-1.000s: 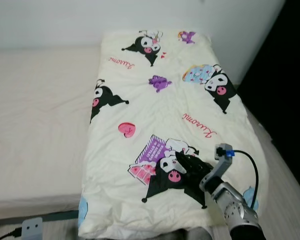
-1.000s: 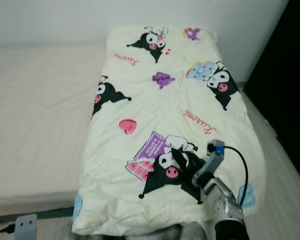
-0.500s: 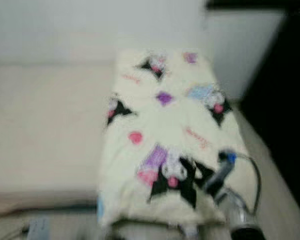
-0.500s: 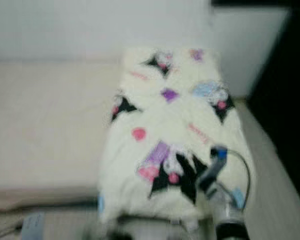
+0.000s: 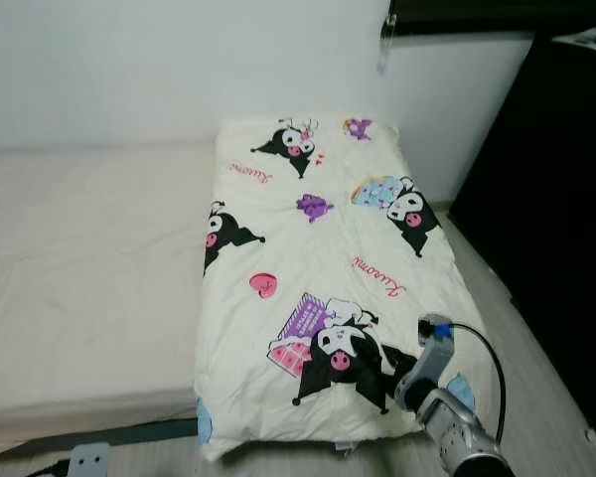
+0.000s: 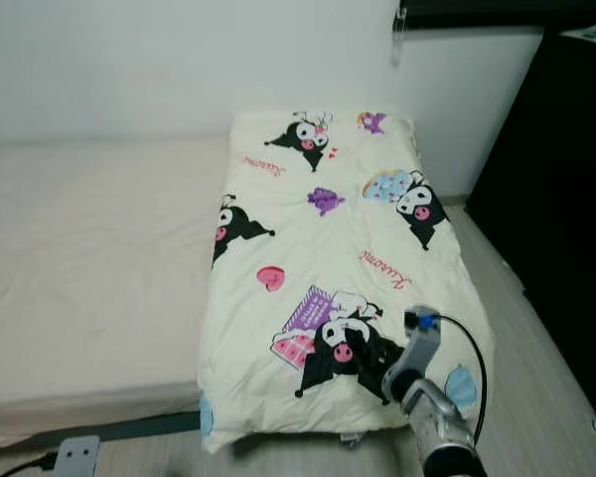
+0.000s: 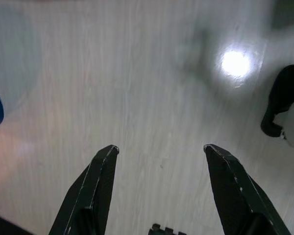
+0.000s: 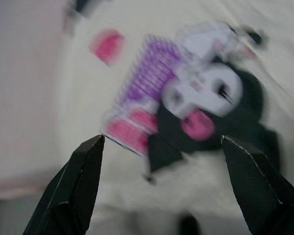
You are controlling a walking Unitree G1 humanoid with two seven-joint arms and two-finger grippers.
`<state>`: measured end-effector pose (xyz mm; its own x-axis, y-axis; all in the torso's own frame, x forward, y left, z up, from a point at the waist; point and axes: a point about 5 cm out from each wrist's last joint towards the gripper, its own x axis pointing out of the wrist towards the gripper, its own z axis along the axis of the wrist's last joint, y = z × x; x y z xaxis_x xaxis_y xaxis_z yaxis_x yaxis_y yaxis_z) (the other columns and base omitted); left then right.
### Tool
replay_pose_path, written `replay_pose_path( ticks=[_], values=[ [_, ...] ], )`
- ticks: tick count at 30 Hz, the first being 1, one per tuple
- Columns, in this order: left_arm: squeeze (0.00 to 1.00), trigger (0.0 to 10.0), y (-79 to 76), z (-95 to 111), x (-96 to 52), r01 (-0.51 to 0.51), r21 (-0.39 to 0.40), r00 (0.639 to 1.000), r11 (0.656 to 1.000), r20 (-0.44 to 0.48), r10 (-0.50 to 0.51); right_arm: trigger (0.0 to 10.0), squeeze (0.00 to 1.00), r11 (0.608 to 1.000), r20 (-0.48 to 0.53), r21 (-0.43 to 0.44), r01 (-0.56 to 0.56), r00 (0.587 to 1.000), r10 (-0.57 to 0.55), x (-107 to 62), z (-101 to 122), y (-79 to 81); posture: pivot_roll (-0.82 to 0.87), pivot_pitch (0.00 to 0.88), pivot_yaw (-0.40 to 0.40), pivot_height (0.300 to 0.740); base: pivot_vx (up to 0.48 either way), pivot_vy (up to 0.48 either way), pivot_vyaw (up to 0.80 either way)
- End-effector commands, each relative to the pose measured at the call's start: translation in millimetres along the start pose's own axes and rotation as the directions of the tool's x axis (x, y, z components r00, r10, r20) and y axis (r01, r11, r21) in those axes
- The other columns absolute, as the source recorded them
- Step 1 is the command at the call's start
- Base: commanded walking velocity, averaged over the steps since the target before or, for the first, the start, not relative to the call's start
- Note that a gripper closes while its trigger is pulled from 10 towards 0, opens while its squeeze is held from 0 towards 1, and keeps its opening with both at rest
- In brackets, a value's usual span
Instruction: Clean up the room
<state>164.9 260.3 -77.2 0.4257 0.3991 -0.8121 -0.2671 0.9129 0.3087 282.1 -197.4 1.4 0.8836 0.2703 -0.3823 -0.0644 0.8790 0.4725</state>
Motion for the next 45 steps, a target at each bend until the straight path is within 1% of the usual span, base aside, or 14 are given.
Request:
replay_pose_path(
  ticks=[1, 2, 3, 5, 7, 9, 10, 12, 14, 15, 18, 25, 33, 45],
  values=[
    [0.0, 10.0, -5.4, -12.5, -1.6, 0.029, 0.037, 0.999, 0.999, -0.033, -0.028, 10.0, 0.0, 0.994, -0.101, -0.037, 0.107, 0.989, -0.11, -10.2, -24.0, -14.0, -0.06, 0.136, 0.006, 0.74, 0.0, 0.0, 0.0],
    [0.0, 10.0, -5.4, -12.5, -1.6, 0.029, 0.037, 0.999, 0.999, -0.033, -0.028, 10.0, 0.0, 0.994, -0.101, -0.037, 0.107, 0.989, -0.11, -10.2, -24.0, -14.0, -0.06, 0.136, 0.006, 0.74, 0.0, 0.0, 0.0],
    [0.0, 10.0, -9.9, -10.7, -2.0, 0.051, 0.047, 0.998, 0.998, -0.026, -0.049, 10.0, 0.0, 0.978, -0.185, -0.085, 0.193, 0.961, -0.206, -18.9, -41.6, -23.7, -0.05, 0.122, 0.003, 0.74, 0.0, 0.0, 0.0],
    [0.0, 10.0, -11.9, -9.9, -2.2, 0.06, 0.049, 0.998, 0.997, -0.023, -0.059, 10.0, 0.0, 0.969, -0.219, -0.103, 0.227, 0.945, -0.244, -23.3, -49.4, -27.6, -0.05, 0.122, 0.003, 0.74, 0.0, 0.0, 0.0],
    [0.0, 10.0, -17.8, -7.2, -2.8, 0.088, 0.051, 0.996, 0.995, -0.012, -0.087, 10.0, 0.0, 0.94, -0.289, -0.213, 0.266, 0.902, -0.321, -33.6, -67.4, -33.9, -0.04, 0.109, 0.0, 0.74, 0.0, 0.0, 0.0],
    [0.0, 10.0, -24.3, -3.8, -3.5, 0.119, 0.033, 0.993, 0.992, 0.001, -0.12, 10.0, 0.0, 0.897, -0.358, -0.312, 0.314, 0.835, -0.417, -46.5, -87.2, -40.6, -0.03, 0.096, -0.004, 0.74, 0.0, 0.0, 0.0],
    [0.0, 10.0, -24.3, -3.8, -3.5, 0.119, 0.033, 0.993, 0.992, 0.001, -0.12, 10.0, 0.0, 0.897, -0.358, -0.312, 0.314, 0.835, -0.417, -46.5, -87.2, -40.6, -0.03, 0.096, -0.004, 0.74, 0.0, 0.0, 0.0],
    [0.0, 10.0, -32.5, 0.8, -4.7, 0.159, 0.019, 0.987, 0.987, 0.019, -0.159, 10.0, 0.0, 0.863, -0.42, -0.365, 0.348, 0.766, -0.487, -61.9, -107.3, -46.0, -0.01, 0.08, -0.007, 0.74, 0.0, 0.0, 0.0],
    [0.0, 10.0, -32.5, 0.8, -4.7, 0.159, 0.019, 0.987, 0.987, 0.019, -0.159, 10.0, 0.0, 0.863, -0.42, -0.365, 0.348, 0.766, -0.487, -61.9, -107.3, -46.0, -0.01, 0.08, -0.007, 0.74, 0.0, 0.0, 0.0],
    [0.0, 10.0, -38.7, 1.9, -5.8, 0.189, 0.016, 0.982, 0.982, 0.021, -0.189, 10.0, 0.0, 0.842, -0.459, -0.394, 0.369, 0.714, -0.528, -74.3, -121.7, -49.4, 0.0, 0.07, -0.012, 0.74, 0.0, 0.0, 0.0],
    [0.0, 10.0, -45.2, 1.0, -7.3, 0.214, 0.009, 0.977, 0.977, 0.018, -0.214, 10.0, 0.0, 0.834, -0.48, -0.405, 0.375, 0.689, -0.543, -80.7, -130.7, -49.1, 0.02, 0.059, -0.022, 0.74, 0.0, 0.0, 0.0],
    [0.0, 10.0, -52.6, -5.1, -9.6, 0.266, -0.006, 0.964, 0.964, 0.004, -0.266, 10.0, 0.0, 0.817, -0.468, -0.433, 0.38, 0.68, -0.564, -80.4, -128.0, -51.3, 0.05, 0.023, -0.035, 0.74, 0.0, 0.0, 0.0],
    [0.0, 10.0, -50.1, -5.8, -9.0, 0.269, -0.001, 0.963, 0.963, -0.004, -0.269, 10.0, 0.0, 0.807, -0.45, -0.441, 0.393, 0.681, -0.578, -77.7, -123.4, -52.3, 0.06, 0.01, -0.027, 0.74, 0.0, 0.0, 0.0],
    [0.0, 10.0, -50.9, -4.7, -9.0, 0.278, 0.012, 0.961, 0.961, -0.007, -0.278, 10.0, 0.0, 0.807, -0.462, -0.437, 0.396, 0.671, -0.58, -80.1, -130.0, -49.6, 0.06, 0.011, -0.015, 0.74, 0.0, 0.0, 0.0]
  ],
)
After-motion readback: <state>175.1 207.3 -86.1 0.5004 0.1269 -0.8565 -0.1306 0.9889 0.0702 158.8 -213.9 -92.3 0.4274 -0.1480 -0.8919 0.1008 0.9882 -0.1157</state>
